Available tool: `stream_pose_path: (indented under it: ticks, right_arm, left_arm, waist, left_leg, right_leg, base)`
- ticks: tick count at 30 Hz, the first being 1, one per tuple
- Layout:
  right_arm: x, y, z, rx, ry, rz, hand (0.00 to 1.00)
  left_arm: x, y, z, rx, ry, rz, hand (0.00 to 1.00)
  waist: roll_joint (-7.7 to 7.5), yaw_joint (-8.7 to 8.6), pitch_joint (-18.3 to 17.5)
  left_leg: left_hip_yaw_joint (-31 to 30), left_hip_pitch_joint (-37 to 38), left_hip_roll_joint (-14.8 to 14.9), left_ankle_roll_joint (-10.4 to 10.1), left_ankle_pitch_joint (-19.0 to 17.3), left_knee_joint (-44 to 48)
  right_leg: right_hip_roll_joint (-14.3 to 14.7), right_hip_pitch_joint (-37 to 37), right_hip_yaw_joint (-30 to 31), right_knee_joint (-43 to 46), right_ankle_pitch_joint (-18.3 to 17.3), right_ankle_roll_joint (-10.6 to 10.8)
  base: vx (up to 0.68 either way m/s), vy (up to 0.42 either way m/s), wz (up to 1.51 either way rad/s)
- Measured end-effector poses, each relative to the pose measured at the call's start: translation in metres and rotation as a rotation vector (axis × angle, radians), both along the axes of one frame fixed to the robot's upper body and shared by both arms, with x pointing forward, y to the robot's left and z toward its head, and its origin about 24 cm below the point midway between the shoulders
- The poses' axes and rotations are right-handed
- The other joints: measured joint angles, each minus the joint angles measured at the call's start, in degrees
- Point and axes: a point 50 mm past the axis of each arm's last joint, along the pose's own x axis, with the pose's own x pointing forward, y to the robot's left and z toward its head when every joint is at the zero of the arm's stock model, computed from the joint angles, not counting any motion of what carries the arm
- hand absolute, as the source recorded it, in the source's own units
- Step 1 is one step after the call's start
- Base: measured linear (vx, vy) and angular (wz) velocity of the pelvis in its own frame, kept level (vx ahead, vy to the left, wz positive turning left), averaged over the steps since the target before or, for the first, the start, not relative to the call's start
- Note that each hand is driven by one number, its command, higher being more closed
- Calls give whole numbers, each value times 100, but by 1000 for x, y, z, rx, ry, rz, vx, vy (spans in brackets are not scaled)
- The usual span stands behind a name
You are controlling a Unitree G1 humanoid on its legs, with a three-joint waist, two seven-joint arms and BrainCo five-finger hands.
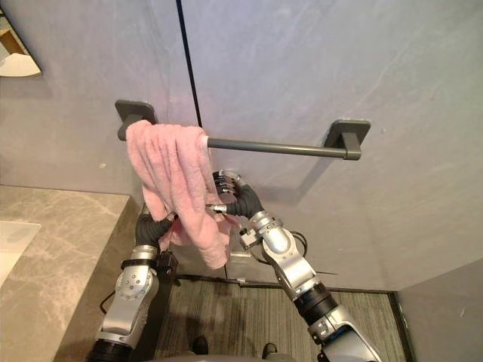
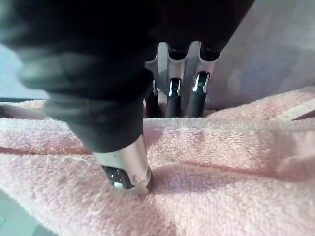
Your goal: Organize washtable
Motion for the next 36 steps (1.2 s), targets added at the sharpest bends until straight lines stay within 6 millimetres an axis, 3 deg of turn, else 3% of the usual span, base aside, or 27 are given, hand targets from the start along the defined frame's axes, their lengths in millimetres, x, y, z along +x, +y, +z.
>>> stream_pose_path:
  ticks: [6,18,26,36]
  right_arm:
    - [1,1,-2,0,9,1,100]
    - [2,-1,-7,16,34,-6,100]
    - [-2,-31,-7,90,36,-129,100]
    - [-25,-59,10,179,-63,-223,100]
  left_arm:
    - [0,0,0,0,0,0,100]
    - [0,1,0,1,-1,4,100]
    - [-1,17,5,-7,-25,75,100]
    - [-5,7,33,-44,-161,39,100]
  waist:
    - [-65,86,-40]
    - [-144,94,-71]
    - [-144,80,-71]
    - [-141,-86,-70]
  left_leg:
    - [-1,-3,7,0,0,0]
    - [10,8,1,0,0,-26]
    - [38,59,-12,-1,0,-41]
    - [101,86,-10,-4,-3,-41]
  right_leg:
    - [9,0,13,-3,-2,-2]
    - [3,1,19,2,-4,-5]
    - [-14,22,27,16,-7,-1]
    - [-12,18,80,3,-5,0]
  base:
    - [0,0,0]
    - [0,0,0]
    - [0,0,0]
    - [0,0,-2]
